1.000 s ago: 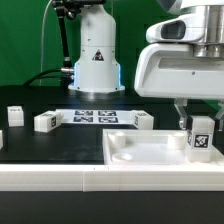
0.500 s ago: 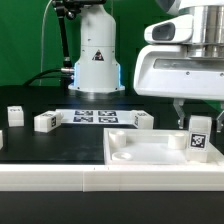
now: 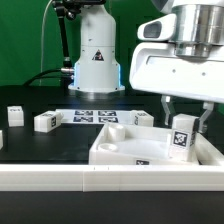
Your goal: Assemble one leg
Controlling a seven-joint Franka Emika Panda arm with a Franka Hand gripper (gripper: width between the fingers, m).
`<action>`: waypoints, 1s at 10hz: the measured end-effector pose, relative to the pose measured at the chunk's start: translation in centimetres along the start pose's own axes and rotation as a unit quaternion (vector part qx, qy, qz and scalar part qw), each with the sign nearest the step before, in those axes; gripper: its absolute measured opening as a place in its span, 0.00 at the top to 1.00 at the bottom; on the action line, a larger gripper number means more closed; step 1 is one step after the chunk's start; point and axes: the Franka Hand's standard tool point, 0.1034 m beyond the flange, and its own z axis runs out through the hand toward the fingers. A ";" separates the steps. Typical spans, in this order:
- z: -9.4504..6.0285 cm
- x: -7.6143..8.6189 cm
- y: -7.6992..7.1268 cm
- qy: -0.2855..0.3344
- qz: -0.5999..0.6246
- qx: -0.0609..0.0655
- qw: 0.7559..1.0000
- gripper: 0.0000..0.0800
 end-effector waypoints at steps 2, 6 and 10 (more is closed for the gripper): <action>0.0 0.2 0.2 0.001 0.006 -0.001 1.000 0.61; 0.0 0.2 0.2 0.000 0.007 -0.001 1.000 0.20; 0.0 0.2 0.2 0.000 0.008 -0.001 1.000 0.19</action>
Offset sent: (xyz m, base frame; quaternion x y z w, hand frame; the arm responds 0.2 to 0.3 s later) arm 0.0000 0.0000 0.0000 0.0000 0.0000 0.0000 1.0000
